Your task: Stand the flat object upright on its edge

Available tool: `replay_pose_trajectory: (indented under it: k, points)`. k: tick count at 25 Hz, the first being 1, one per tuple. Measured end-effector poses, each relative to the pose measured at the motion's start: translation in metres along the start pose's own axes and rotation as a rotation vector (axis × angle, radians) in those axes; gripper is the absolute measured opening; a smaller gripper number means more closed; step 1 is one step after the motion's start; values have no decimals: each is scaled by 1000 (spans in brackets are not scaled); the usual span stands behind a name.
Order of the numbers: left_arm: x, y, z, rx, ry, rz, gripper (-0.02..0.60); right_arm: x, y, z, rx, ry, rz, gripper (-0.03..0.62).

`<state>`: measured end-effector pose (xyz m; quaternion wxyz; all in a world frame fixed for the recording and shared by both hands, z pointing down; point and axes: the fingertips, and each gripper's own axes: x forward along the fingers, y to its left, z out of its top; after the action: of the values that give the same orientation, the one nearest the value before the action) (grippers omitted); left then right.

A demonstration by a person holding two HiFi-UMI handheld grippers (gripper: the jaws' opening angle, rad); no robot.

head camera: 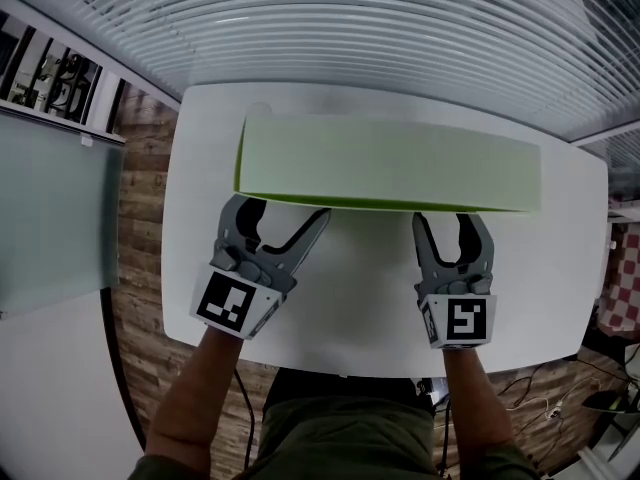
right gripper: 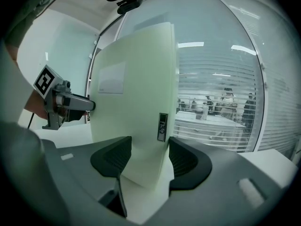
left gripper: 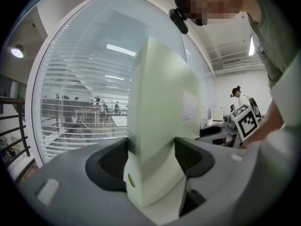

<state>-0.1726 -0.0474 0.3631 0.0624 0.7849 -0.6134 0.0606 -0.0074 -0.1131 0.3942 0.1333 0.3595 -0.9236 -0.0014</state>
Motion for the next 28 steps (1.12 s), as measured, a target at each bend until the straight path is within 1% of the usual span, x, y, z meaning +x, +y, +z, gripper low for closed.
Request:
replay_pose_trajectory:
  k: [1,4,7,11,14,18,28]
  points:
    - [0,0,-1,-2,0,1,288,0,1,-1,3,1,1,256]
    - [-3,1,-9,29,10,-7,288,0,4,-2,17,1,3,256]
    - [-3,-2,-8,11,13,-9,290,0,4,-5,10,3,2,256]
    - [-4,-1,-10,14,7,9,290,-2,3,-6,-5,-1,1,256]
    - [-5,0,-10,34,1,9,290,-3,3,-6,-8,0,1,258]
    - [-5,-6,-2,-15,-8,15,291,-5,5,-5,-14,1,4,258]
    - [-2,-2,-5,-9,-17,36,296,-1,5,-7,-14,1,-4,258]
